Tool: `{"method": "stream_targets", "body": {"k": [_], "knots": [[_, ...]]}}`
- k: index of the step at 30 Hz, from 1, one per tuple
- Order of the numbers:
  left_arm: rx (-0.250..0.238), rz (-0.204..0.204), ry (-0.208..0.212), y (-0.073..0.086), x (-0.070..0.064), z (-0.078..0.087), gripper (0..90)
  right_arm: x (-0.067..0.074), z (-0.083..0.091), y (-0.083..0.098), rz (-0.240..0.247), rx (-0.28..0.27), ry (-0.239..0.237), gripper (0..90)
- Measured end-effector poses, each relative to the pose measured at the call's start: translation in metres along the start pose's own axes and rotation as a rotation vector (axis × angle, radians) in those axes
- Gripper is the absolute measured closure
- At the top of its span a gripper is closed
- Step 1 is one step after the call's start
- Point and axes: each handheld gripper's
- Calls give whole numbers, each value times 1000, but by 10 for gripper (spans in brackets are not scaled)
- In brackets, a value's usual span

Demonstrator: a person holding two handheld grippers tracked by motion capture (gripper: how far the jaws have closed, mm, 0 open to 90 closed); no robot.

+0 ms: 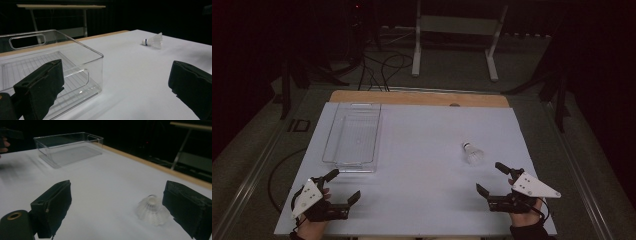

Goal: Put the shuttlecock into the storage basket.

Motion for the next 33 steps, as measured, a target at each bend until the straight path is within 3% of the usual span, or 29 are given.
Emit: {"method": "stream_targets", "body": {"k": [5,16,21,28,33], "knots": [[2,2,2,0,0,0,5,-3,-3,-14,33,54,23,86],[-2,5,2,0,0,1,5,-12,-16,-32,33,129,46,86],[-4,6,6,0,0,0,5,-16,-18,-36,27,149,48,86],[-7,11,13,0,0,0,6,-20,-28,-39,59,244,43,80],[-8,10,16,-1,0,1,5,-21,-33,-39,41,280,50,80]]}}
Point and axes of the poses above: each handheld gripper's, and its own axes: z roughly backward along the jaws, y roughly out of its underside, x roughly to its left, and after that the axes turned 9 degrees about -z, right-handed
